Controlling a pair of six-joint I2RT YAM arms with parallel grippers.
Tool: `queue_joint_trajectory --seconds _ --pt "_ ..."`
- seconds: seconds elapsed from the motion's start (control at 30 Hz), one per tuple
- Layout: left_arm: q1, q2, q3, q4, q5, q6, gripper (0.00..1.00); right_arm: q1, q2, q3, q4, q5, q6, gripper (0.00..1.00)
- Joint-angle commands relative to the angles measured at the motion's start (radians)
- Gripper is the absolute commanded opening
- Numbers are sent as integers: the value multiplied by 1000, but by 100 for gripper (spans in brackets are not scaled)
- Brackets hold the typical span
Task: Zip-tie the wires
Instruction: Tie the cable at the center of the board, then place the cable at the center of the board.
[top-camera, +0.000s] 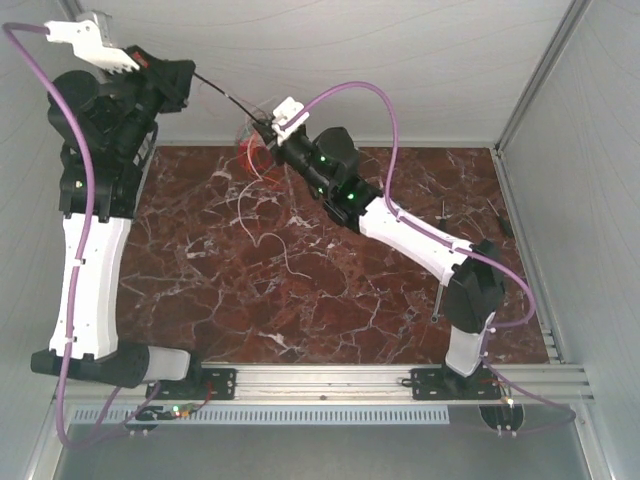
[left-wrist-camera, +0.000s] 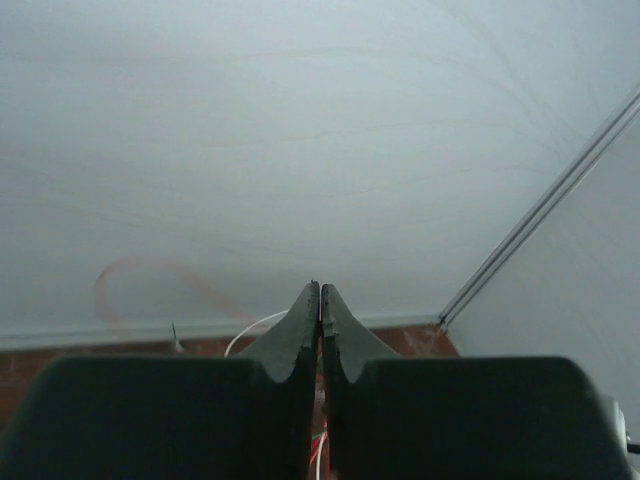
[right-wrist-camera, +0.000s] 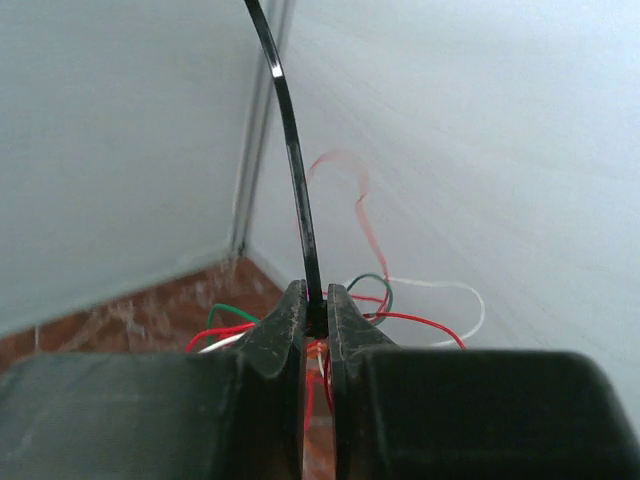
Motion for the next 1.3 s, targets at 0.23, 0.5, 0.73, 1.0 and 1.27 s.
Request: queue_joint_trajectory --seconds 0.23,0.5,0.73,1.0,1.27 --pt "-26 -55 -560 41 132 5 0 -14 -134 -673 185 196 131 0" --pt "-130 25 -734 42 105 -4 0 0 -184 -882 65 209 255 0" --pt "-144 101 -759 41 78 -22 0 18 -252 -913 -77 197 293 11" --pt "-154 198 -506 -91 -36 52 100 11 -307 -596 -404 188 278 85" --pt "-152 60 -393 -94 -344 234 100 -46 -482 -415 -521 205 202 98"
